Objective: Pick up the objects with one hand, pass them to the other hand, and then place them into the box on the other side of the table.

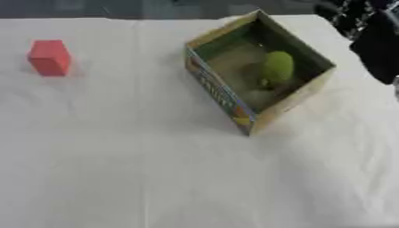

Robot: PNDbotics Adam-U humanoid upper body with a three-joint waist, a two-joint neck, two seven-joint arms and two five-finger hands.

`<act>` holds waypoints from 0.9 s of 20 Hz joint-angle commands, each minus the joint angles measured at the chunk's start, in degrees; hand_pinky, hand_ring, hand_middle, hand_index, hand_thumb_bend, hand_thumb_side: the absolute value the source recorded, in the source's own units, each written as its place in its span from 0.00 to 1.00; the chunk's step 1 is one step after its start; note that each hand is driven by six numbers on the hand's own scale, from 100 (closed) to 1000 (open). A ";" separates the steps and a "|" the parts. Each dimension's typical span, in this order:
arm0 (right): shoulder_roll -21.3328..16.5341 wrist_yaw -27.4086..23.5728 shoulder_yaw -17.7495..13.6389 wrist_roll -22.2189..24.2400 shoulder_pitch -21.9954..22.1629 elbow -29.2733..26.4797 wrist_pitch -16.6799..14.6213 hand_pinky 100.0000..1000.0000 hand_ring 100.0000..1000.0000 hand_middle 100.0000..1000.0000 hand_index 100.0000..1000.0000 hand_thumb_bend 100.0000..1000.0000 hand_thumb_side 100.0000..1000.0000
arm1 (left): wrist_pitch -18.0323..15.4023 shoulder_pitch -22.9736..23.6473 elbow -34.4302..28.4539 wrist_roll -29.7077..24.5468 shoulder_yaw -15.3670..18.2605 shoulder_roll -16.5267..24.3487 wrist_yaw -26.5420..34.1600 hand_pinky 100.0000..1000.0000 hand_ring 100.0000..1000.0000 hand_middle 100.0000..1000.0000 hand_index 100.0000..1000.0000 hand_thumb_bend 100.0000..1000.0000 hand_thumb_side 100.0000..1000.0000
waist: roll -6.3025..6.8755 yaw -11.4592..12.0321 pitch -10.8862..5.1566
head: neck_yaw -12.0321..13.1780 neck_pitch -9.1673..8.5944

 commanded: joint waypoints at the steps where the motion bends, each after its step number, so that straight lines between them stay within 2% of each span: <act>1: -0.23 0.15 -0.16 1.22 -0.28 -1.16 0.61 1.00 1.00 1.00 1.00 0.00 0.51 | -0.45 -2.68 4.56 -6.97 0.15 3.92 -0.59 0.60 0.59 0.59 0.71 0.18 0.73 | 0.74 -0.17 -1.85 | 2.84 0.34; 4: 0.61 1.41 0.02 2.40 -0.05 -1.16 0.73 1.00 1.00 1.00 1.00 0.00 0.51 | -1.47 -4.81 8.30 -12.27 -0.38 5.09 -3.30 0.60 0.60 0.60 0.72 0.18 0.75 | 0.71 -0.28 -1.50 | 5.36 -0.03; 8: 1.21 2.46 -0.08 3.44 0.02 -1.16 -0.08 1.00 1.00 1.00 1.00 0.00 0.51 | -3.12 -6.92 12.47 -17.76 -0.80 6.21 -6.65 0.66 0.66 0.65 0.76 0.19 0.77 | 0.49 -0.62 -1.14 | 6.99 -0.34; 10: 1.33 2.68 -0.19 3.86 0.16 -1.16 -0.77 1.00 1.00 1.00 1.00 0.00 0.51 | -3.82 -8.13 14.66 -20.57 -1.12 6.63 -7.63 0.69 0.70 0.68 0.78 0.24 0.76 | 0.34 -0.92 -1.02 | 7.49 -0.39; 13: 1.37 3.13 -0.35 4.27 0.52 -1.16 -1.51 1.00 1.00 1.00 1.00 0.00 0.51 | -5.42 -11.18 18.81 -25.11 -2.03 7.01 -10.47 0.74 0.74 0.71 0.80 0.37 0.65 | 0.17 -1.18 -0.93 | 8.07 -0.36; 14: 1.38 3.28 -0.38 4.33 0.65 -1.16 -1.66 1.00 1.00 1.00 1.00 0.00 0.50 | -6.12 -12.54 20.62 -26.36 -2.34 6.82 -11.81 0.76 0.75 0.72 0.81 0.44 0.59 | 0.12 -1.21 -0.90 | 8.23 -0.36; 16: 1.44 3.66 -0.43 4.31 0.93 -1.16 -1.81 1.00 1.00 1.00 1.00 0.00 0.50 | -7.81 -15.33 24.43 -29.13 -2.95 6.03 -14.07 0.77 0.76 0.72 0.81 0.49 0.53 | 0.03 -1.24 -0.87 | 8.31 -0.51; 17: 1.47 3.85 -0.45 4.25 1.03 -1.16 -1.81 1.00 1.00 1.00 1.00 0.00 0.50 | -8.78 -16.84 26.38 -30.73 -3.47 5.54 -15.35 0.78 0.77 0.72 0.80 0.57 0.46 | -0.02 -1.30 -0.86 | 8.29 -0.63; 18: 1.49 4.01 -0.45 4.17 1.06 -1.16 -1.77 1.00 1.00 1.00 1.00 0.00 0.50 | -9.84 -18.34 28.31 -32.15 -4.03 5.04 -16.95 0.79 0.78 0.73 0.80 0.59 0.41 | -0.07 -1.40 -0.84 | 8.25 -0.73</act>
